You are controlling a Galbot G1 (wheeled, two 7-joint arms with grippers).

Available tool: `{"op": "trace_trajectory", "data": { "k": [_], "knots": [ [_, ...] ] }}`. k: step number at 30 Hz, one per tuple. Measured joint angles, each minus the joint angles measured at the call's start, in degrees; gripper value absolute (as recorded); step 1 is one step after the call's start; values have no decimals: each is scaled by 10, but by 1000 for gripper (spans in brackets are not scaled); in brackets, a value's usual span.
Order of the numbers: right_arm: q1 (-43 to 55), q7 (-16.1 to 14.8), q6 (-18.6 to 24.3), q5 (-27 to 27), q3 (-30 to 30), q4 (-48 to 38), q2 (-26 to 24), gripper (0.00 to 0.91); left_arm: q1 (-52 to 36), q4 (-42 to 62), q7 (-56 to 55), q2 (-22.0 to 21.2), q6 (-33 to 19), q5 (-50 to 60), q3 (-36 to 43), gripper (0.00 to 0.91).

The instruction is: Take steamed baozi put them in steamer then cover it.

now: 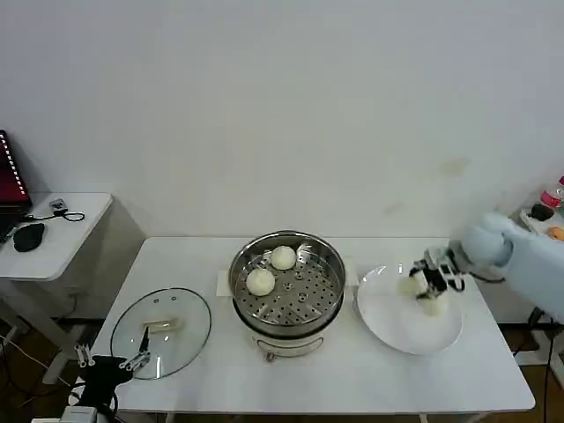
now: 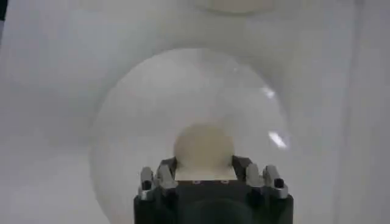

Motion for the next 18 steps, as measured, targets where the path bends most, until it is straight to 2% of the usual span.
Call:
{"op": "trace_trajectory", "data": {
  "k": [9,18],
  "knots": [
    [156,1,-6,53,-67,17,71,645,-4,0,0,-1,-1,-7,-5,907],
    [221,10,-5,89,-125,71,164,645,-7,-4,0,-2,1,-13,-16,907]
  ]
}}
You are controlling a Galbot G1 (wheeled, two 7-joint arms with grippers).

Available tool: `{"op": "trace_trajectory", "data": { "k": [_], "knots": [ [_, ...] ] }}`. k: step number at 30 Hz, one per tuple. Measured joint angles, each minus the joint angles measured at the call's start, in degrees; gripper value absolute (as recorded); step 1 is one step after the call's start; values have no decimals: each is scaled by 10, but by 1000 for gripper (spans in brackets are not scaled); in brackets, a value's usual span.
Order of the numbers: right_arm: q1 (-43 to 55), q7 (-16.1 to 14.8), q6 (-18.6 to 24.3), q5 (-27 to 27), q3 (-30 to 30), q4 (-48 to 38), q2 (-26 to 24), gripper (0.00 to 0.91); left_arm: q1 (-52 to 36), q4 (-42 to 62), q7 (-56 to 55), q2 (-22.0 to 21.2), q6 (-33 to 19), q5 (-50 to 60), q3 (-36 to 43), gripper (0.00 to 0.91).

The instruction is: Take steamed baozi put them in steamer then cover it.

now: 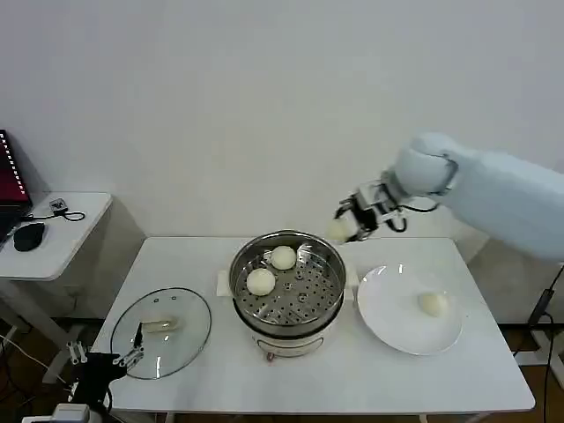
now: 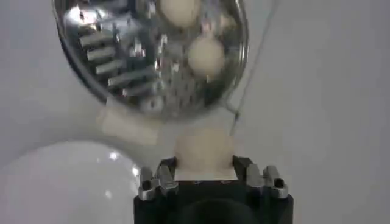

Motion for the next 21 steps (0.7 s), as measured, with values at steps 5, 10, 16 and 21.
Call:
{"op": "trace_trajectory", "data": {
  "k": [5,10,16,21],
  "knots": [
    [9,-2,14,1,-25,12,49,645,-1,-5,0,1,2,-4,-7,907],
    [8,-5,40,-6,-52,20,94,645,2,-6,1,0,2,-4,-13,907],
    [-3,-6,74,-20,-73,23,135,645,5,-6,1,-1,2,-8,-23,907],
    [-16,-9,99,-46,-82,19,156,645,6,-6,1,-2,1,-11,-31,907]
  ]
}}
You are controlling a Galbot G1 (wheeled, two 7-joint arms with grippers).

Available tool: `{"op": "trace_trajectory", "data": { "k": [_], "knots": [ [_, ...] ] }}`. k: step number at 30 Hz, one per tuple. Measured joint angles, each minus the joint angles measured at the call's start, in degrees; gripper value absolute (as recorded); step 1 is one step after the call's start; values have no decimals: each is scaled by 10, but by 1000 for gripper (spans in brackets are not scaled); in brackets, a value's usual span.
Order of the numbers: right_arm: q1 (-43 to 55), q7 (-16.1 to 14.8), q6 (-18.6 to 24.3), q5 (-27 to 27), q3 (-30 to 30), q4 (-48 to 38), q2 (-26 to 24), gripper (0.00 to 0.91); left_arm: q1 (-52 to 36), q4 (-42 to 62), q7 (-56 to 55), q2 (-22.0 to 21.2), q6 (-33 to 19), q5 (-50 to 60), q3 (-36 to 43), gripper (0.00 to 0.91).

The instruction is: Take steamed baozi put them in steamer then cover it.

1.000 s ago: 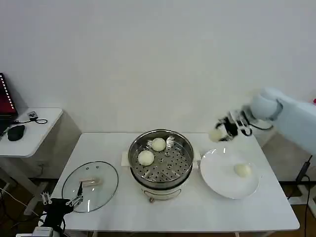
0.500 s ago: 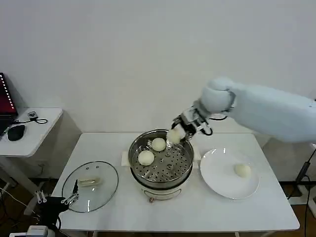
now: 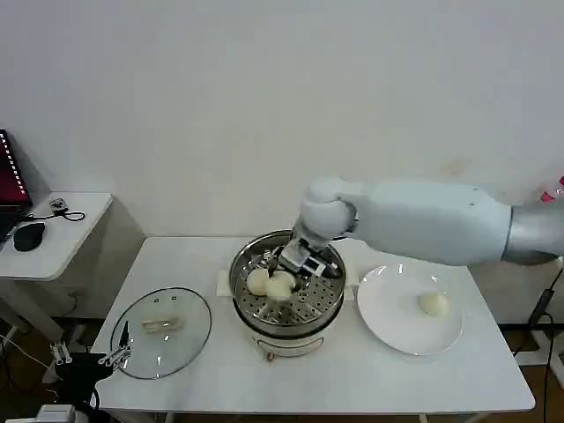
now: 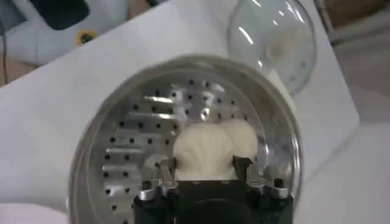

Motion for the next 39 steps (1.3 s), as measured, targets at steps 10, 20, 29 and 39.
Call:
{"op": "trace_trajectory", "data": {
  "k": [10,20,29,39],
  "knots": [
    [-14,-4,38,-49,-13,1,10,645,0,3,0,-5,-2,0,-2,907],
    [-17,-11,54,-69,-19,11,12,645,0,4,0,-6,-3,0,-3,907],
    [-16,-20,62,-73,-22,17,13,645,0,4,0,-7,-3,0,-4,907],
    [-11,-25,67,-74,-25,21,8,907,-1,1,1,-7,-3,0,-3,907]
  ]
}}
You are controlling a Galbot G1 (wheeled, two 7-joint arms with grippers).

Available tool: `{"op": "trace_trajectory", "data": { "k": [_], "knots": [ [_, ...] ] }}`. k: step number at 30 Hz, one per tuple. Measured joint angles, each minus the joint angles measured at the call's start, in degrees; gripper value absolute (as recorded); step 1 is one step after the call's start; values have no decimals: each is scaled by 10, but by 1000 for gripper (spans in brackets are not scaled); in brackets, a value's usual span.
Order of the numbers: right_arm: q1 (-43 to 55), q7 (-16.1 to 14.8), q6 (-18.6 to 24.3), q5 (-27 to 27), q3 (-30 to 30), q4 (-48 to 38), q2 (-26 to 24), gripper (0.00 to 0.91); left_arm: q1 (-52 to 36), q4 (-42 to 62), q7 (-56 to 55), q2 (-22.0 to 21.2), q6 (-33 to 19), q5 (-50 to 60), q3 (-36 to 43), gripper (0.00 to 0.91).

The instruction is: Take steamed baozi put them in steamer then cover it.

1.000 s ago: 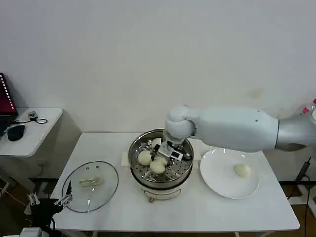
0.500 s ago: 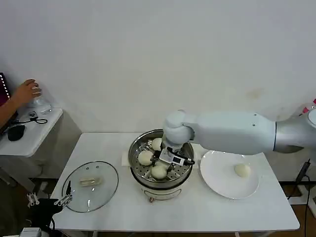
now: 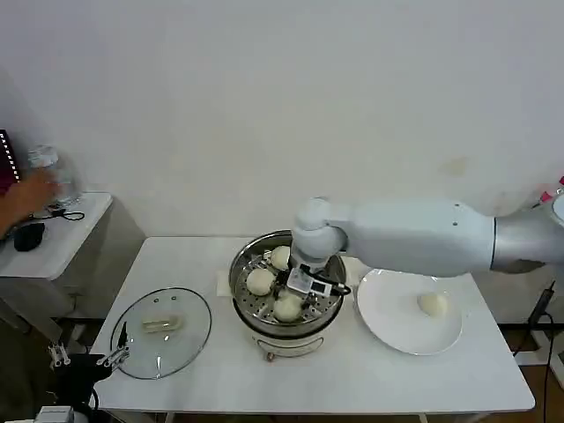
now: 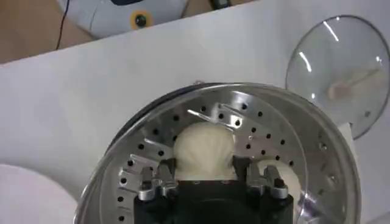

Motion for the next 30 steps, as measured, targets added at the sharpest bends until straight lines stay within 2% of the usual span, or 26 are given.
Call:
{"op": "trace_trajectory", "data": {
  "k": [18,24,30],
  "knots": [
    [31,3,-4,14,28,-23,-26,907,-7,0,1,6,1,-1,3,907],
    [47,5,-39,27,50,-50,-63,907,-9,-4,1,13,1,-2,8,907],
    [60,5,-95,41,49,-54,-130,907,-16,-3,1,22,1,-5,13,907]
  ]
}}
